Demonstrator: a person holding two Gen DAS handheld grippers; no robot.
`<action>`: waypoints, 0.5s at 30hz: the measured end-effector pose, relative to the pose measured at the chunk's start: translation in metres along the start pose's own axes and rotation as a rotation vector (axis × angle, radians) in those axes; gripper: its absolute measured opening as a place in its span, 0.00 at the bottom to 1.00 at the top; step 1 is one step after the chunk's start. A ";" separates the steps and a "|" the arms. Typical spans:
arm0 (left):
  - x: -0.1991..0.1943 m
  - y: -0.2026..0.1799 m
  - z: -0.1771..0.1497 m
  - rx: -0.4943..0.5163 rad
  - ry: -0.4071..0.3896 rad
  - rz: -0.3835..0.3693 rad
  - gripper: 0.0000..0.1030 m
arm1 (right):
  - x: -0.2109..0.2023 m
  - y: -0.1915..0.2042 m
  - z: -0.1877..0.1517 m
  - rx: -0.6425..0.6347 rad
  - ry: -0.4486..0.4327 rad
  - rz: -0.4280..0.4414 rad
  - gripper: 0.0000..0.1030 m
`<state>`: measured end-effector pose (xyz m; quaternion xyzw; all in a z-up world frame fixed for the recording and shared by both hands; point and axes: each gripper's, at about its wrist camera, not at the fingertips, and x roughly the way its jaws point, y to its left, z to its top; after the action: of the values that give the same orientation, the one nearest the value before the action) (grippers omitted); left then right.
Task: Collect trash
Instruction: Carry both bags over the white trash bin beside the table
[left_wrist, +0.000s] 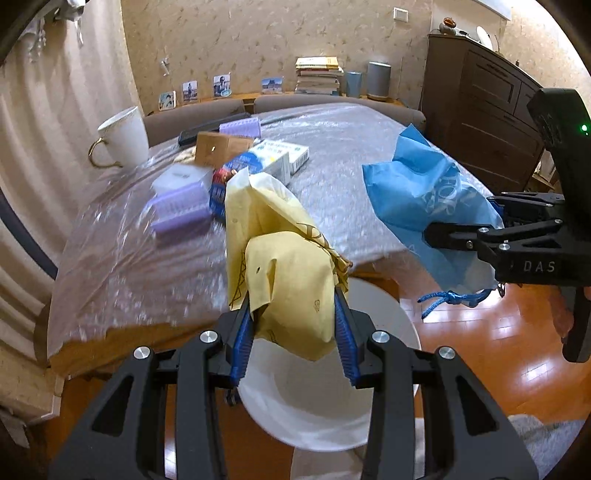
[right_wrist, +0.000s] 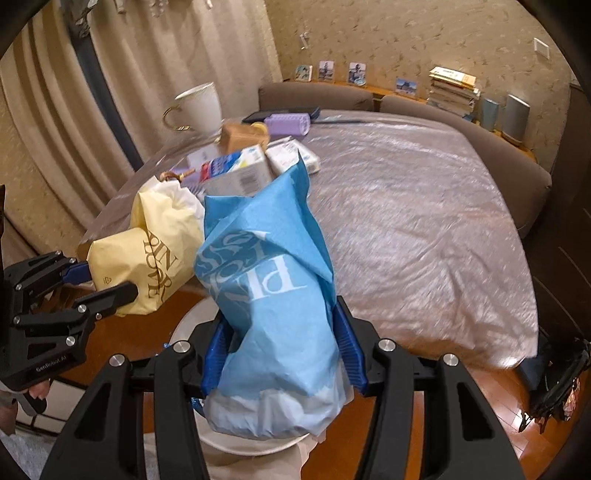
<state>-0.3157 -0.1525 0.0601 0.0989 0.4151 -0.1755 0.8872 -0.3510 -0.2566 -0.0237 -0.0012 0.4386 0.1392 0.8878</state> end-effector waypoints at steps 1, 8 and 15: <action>-0.002 0.000 -0.003 -0.004 0.005 -0.002 0.40 | 0.001 0.002 -0.003 -0.003 0.007 0.004 0.50; -0.015 0.001 -0.020 -0.025 0.015 -0.023 0.39 | 0.005 0.016 -0.023 -0.024 0.062 0.039 0.50; -0.023 0.002 -0.036 -0.055 0.044 -0.076 0.39 | 0.011 0.020 -0.034 -0.040 0.100 0.064 0.50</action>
<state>-0.3541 -0.1337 0.0554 0.0627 0.4427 -0.1954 0.8729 -0.3759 -0.2386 -0.0503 -0.0118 0.4792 0.1760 0.8598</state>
